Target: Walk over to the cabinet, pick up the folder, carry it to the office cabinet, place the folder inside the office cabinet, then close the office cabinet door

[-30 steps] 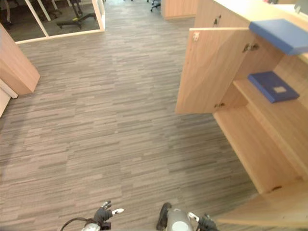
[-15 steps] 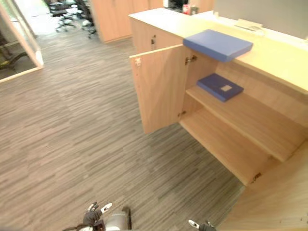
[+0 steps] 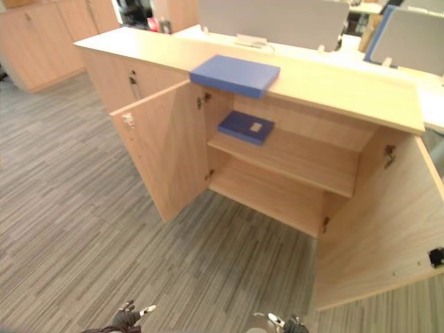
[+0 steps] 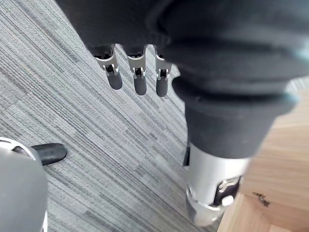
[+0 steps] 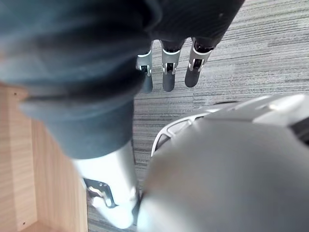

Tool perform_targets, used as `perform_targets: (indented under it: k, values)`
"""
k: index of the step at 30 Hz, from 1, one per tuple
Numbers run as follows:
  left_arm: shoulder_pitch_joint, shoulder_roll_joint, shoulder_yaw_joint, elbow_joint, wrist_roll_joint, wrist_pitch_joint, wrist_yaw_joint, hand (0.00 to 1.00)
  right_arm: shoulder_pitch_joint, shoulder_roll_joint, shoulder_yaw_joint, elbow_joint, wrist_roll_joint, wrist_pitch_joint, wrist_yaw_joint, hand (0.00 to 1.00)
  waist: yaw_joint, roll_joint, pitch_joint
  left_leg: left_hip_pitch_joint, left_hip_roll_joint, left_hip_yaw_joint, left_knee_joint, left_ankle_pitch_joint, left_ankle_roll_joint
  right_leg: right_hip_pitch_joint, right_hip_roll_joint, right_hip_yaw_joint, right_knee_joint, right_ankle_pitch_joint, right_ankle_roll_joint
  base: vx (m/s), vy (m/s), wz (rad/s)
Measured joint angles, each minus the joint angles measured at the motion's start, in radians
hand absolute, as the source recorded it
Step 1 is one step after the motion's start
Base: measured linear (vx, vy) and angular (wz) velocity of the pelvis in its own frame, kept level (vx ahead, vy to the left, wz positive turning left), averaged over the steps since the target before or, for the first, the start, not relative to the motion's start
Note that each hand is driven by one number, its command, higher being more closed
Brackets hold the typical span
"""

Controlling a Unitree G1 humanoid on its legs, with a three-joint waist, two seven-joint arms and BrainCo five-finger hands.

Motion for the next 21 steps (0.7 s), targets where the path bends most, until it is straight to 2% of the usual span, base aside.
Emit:
perform_targets:
  k: [1, 2, 3, 4, 5, 6, 8, 12, 14, 15, 16, 17, 18, 19, 20, 21]
  values:
    - [-0.007, -0.002, -0.001, 0.0, 0.002, 0.0, 0.0, 0.0, -0.002, 0.001, 0.0, 0.001, 0.0, 0.0, 0.0, 0.0, -0.006, 0.001, 0.008, 0.018, 0.021, 0.004, -0.016, -0.008, -0.013, -0.019, 0.037, -0.019, -0.089, 0.019, -0.012, 0.17, -0.102, -0.16]
    - [-0.009, -0.003, -0.001, 0.0, 0.003, 0.0, 0.0, 0.0, -0.004, 0.003, 0.0, 0.002, 0.0, 0.0, 0.0, 0.0, -0.007, -0.002, 0.01, 0.031, 0.025, 0.007, -0.026, -0.012, -0.019, -0.027, 0.05, -0.027, -0.14, 0.037, -0.016, 0.23, -0.14, -0.17]
    - [-0.011, -0.001, -0.002, 0.001, 0.005, 0.0, 0.0, 0.0, 0.003, 0.009, 0.003, 0.01, -0.001, 0.001, -0.001, 0.0, -0.012, -0.014, 0.016, 0.059, 0.025, 0.003, -0.043, -0.023, -0.038, -0.023, 0.071, -0.023, -0.238, 0.148, -0.046, 0.26, -0.148, -0.12]
    - [-0.014, -0.019, -0.005, 0.008, 0.008, 0.0, -0.001, 0.0, 0.007, 0.006, -0.006, 0.022, 0.001, 0.001, 0.0, 0.0, -0.015, -0.008, 0.02, 0.081, 0.039, -0.009, -0.056, -0.029, -0.048, -0.001, 0.102, -0.026, -0.25, 0.156, -0.082, 0.36, -0.163, -0.31]
    - [-0.014, -0.034, -0.007, 0.009, 0.012, -0.001, -0.008, 0.0, 0.003, -0.004, -0.001, 0.021, -0.004, 0.003, 0.0, 0.0, -0.011, 0.018, 0.014, 0.081, 0.05, -0.02, -0.061, -0.017, -0.05, -0.013, 0.124, -0.021, -0.23, 0.132, -0.097, 0.42, -0.171, -0.35]
    - [-0.032, -0.04, -0.007, 0.007, 0.013, -0.001, -0.01, 0.0, -0.005, -0.004, -0.002, 0.021, -0.004, 0.003, 0.0, 0.0, -0.013, 0.017, 0.027, 0.091, 0.059, -0.022, -0.063, -0.006, -0.061, -0.024, 0.128, -0.022, -0.194, 0.103, -0.115, 0.36, -0.146, -0.35]
    - [-0.047, -0.052, -0.005, 0.005, 0.016, -0.001, -0.011, 0.0, -0.004, -0.003, -0.009, 0.021, -0.004, 0.01, 0.0, 0.0, -0.014, 0.018, 0.03, 0.106, 0.076, -0.021, -0.075, 0.016, -0.078, -0.009, 0.146, -0.029, -0.185, 0.078, -0.119, 0.29, -0.135, -0.07]
    - [-0.049, -0.075, 0.003, -0.003, 0.035, -0.001, -0.017, 0.0, 0.01, 0.012, -0.041, 0.02, 0.0, 0.012, -0.001, 0.0, -0.022, 0.011, 0.028, 0.108, 0.105, -0.021, 0.0, 0.017, -0.092, 0.076, 0.168, -0.063, -0.254, 0.05, -0.096, 0.25, -0.072, 0.28]
    - [-0.035, -0.073, 0.022, -0.023, 0.035, 0.0, -0.019, 0.0, 0.027, 0.021, -0.04, 0.013, 0.005, 0.012, -0.002, 0.0, -0.019, -0.005, 0.02, 0.028, 0.142, -0.023, 0.239, -0.026, -0.13, 0.147, 0.18, -0.07, -0.327, 0.045, -0.089, 0.24, -0.099, 0.23]
    - [-0.019, -0.073, 0.06, -0.055, 0.034, 0.0, -0.019, 0.0, 0.036, 0.02, -0.035, -0.004, 0.006, 0.013, -0.002, 0.0, -0.015, 0.001, 0.017, -0.064, 0.2, -0.036, 0.487, -0.051, -0.123, 0.187, 0.205, -0.071, -0.365, 0.046, -0.088, 0.24, -0.114, -0.12]
    - [0.004, -0.077, 0.085, -0.065, 0.033, 0.002, -0.018, 0.0, 0.045, 0.014, -0.022, -0.023, 0.011, 0.012, -0.002, 0.0, -0.014, 0.019, 0.015, -0.141, 0.263, -0.066, 0.704, -0.023, -0.115, 0.233, 0.241, -0.056, -0.392, 0.041, -0.088, 0.21, -0.065, -0.3]
    - [0.013, -0.076, 0.091, -0.065, 0.032, 0.005, -0.017, 0.0, 0.05, 0.008, -0.01, -0.031, 0.017, 0.012, -0.002, 0.0, -0.01, 0.025, 0.014, -0.184, 0.296, -0.077, 0.807, -0.005, -0.114, 0.255, 0.262, -0.042, -0.404, 0.034, -0.097, 0.28, -0.007, -0.56]
    - [0.02, -0.081, 0.106, -0.08, 0.014, 0.007, -0.015, 0.0, 0.048, -0.002, 0.014, -0.037, 0.028, 0.011, -0.005, 0.0, 0.001, 0.034, 0.012, -0.251, 0.339, -0.086, 0.961, -0.032, -0.102, 0.282, 0.283, -0.008, -0.414, 0.023, -0.109, 0.25, 0.038, -0.59]
    - [0.018, -0.08, 0.106, -0.088, 0.006, 0.007, -0.015, 0.0, 0.045, -0.002, 0.018, -0.037, 0.032, 0.011, -0.007, 0.0, 0.01, 0.029, 0.013, -0.276, 0.34, -0.084, 1.001, -0.052, -0.1, 0.293, 0.282, 0.012, -0.415, 0.021, -0.108, 0.31, 0.08, -0.89]
    - [0.014, -0.075, 0.105, -0.1, -0.001, 0.007, -0.013, 0.0, 0.035, 0.003, 0.024, -0.035, 0.035, 0.013, -0.012, 0.0, 0.031, 0.017, 0.017, -0.318, 0.323, -0.075, 1.023, -0.093, -0.089, 0.316, 0.269, 0.056, -0.424, 0.02, -0.104, 0.29, 0.13, -1.06]
    - [0.012, -0.072, 0.098, -0.11, -0.004, 0.002, -0.012, 0.0, 0.02, 0.002, 0.028, -0.023, 0.036, 0.012, -0.013, 0.0, 0.041, 0.009, 0.023, -0.355, 0.3, -0.071, 0.977, -0.126, -0.079, 0.334, 0.246, 0.093, -0.423, 0.032, -0.085, 0.27, 0.154, -1.07]
